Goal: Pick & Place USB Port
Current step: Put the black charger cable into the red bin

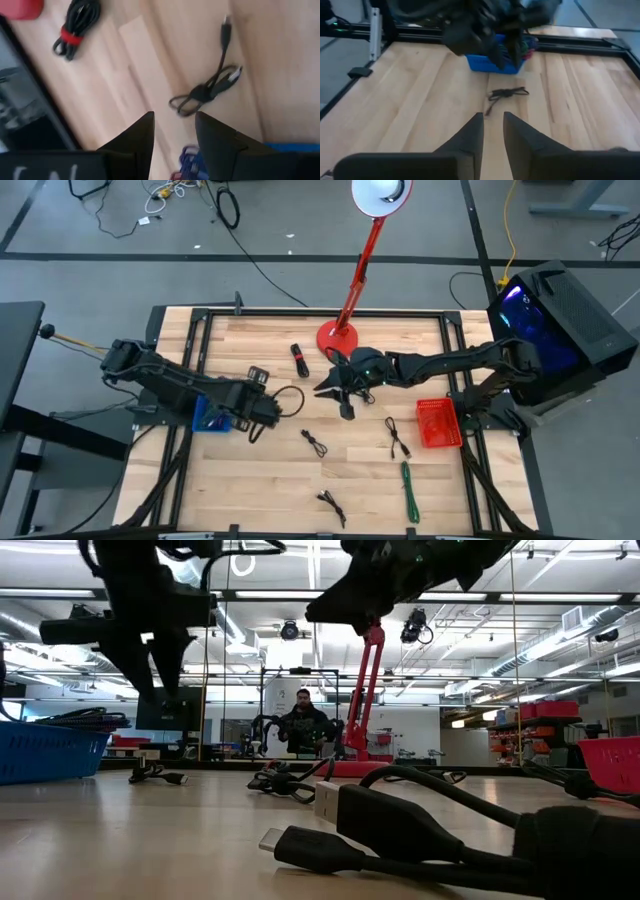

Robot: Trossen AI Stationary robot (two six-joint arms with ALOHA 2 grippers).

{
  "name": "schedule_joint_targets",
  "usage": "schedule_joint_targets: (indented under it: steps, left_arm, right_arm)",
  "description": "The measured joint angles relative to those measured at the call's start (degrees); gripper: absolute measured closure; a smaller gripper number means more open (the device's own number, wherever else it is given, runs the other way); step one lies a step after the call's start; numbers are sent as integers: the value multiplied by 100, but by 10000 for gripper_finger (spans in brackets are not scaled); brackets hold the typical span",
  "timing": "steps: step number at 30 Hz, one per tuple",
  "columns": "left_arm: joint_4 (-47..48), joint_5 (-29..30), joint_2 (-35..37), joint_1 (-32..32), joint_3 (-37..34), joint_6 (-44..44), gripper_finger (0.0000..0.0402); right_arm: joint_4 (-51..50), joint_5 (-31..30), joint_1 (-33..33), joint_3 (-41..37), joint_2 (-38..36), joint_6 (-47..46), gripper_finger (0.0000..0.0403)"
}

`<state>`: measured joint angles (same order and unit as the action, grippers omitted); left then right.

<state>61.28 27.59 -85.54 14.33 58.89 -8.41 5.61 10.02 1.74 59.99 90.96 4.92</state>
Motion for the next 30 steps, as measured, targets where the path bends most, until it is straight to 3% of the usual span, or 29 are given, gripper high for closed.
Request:
schedule_joint_targets:
  steps: [10, 19, 30]
  left_arm:
    - [-340, -1293, 0, -332, -403, -1454, 255]
    - [-1189, -1108, -2, -485, -924, -1963, 255]
    - [-1605, -1450, -7, -989, -1289, -2237, 255]
  right_arm:
    - [4, -4, -90, 0, 0, 6, 325]
    - [38, -7, -90, 0, 0, 25, 325]
    - [44, -6, -90, 0, -4, 29, 325]
